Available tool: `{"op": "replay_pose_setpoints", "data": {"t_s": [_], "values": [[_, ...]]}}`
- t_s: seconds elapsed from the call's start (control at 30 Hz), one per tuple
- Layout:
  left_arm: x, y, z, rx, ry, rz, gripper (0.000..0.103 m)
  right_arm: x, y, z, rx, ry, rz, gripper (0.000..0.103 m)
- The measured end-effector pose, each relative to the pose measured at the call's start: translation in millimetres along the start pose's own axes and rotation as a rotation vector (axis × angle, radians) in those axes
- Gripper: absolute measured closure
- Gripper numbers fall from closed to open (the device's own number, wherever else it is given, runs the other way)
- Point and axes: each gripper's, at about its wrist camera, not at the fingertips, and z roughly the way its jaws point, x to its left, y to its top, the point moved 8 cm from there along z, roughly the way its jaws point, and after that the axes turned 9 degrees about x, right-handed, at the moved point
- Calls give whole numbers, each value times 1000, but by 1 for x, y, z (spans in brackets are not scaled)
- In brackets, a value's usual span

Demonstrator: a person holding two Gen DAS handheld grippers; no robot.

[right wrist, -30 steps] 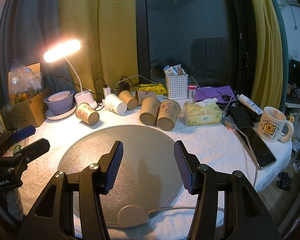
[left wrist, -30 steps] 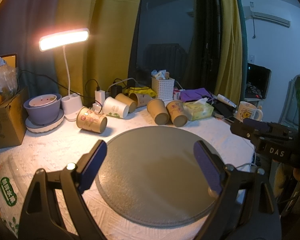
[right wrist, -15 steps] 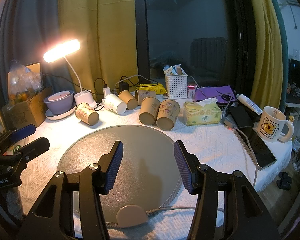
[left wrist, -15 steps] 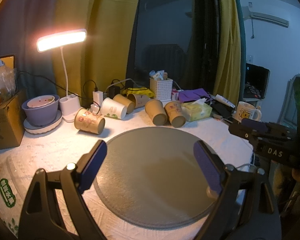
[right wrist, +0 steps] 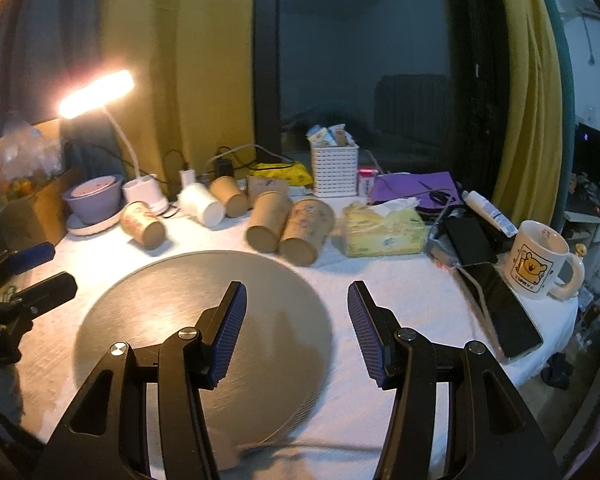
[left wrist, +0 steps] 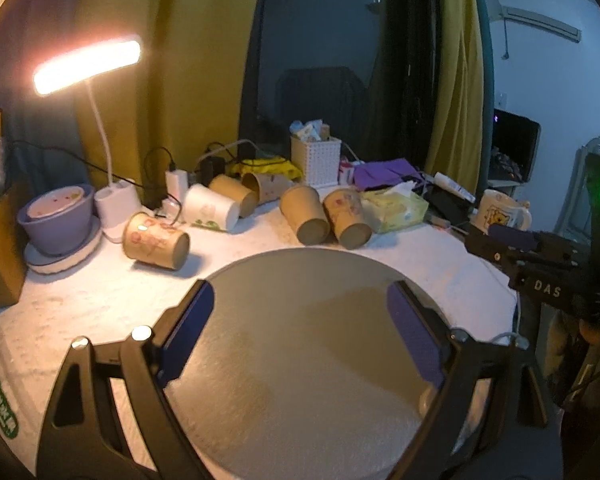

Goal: Flip cup upright
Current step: 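Reach the left gripper to the tan cup with pink drawings and close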

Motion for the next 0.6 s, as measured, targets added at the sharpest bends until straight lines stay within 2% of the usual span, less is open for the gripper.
{"op": "replay_pose_setpoints", "data": {"t_s": [0.23,0.6], "values": [[-24,20,41,53,-3,37,13,-34,11,33,30,3,13,47],[-56,61,129,168,20,84,13,-68,46,85,48,36,2,47]]}}
